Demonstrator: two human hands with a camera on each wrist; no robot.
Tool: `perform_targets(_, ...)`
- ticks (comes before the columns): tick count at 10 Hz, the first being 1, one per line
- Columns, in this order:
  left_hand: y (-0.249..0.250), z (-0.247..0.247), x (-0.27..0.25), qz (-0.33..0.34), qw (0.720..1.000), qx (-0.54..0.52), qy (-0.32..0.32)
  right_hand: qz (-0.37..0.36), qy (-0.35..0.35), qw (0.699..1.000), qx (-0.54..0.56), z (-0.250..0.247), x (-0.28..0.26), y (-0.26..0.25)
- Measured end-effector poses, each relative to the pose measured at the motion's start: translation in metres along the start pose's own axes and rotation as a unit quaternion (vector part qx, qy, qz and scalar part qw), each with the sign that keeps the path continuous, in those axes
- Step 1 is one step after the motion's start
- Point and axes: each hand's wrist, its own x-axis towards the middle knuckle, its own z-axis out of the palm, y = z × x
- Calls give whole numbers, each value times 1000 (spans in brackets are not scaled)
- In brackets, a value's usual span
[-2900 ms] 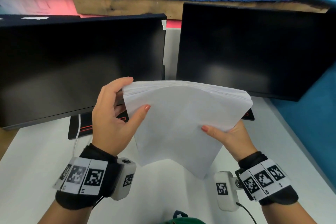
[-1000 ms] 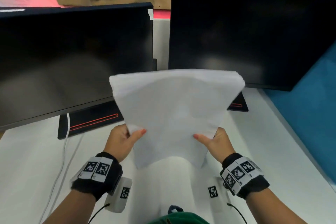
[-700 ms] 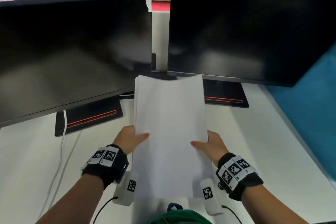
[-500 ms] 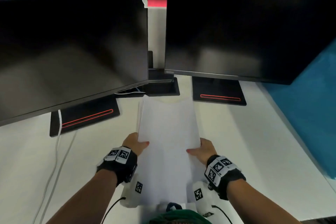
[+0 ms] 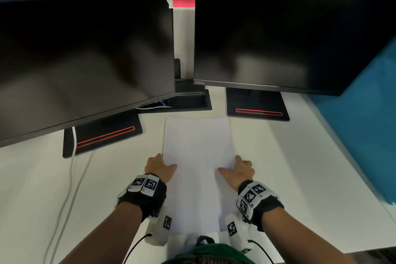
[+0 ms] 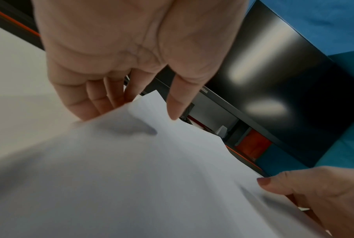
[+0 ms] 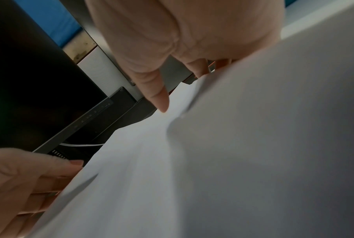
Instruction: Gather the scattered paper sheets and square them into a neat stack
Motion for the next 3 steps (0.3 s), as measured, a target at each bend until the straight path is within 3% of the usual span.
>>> perform_targets(3,1,-4,-21,16,999,-46,1,-16,-16,999,43,-13,-5,6)
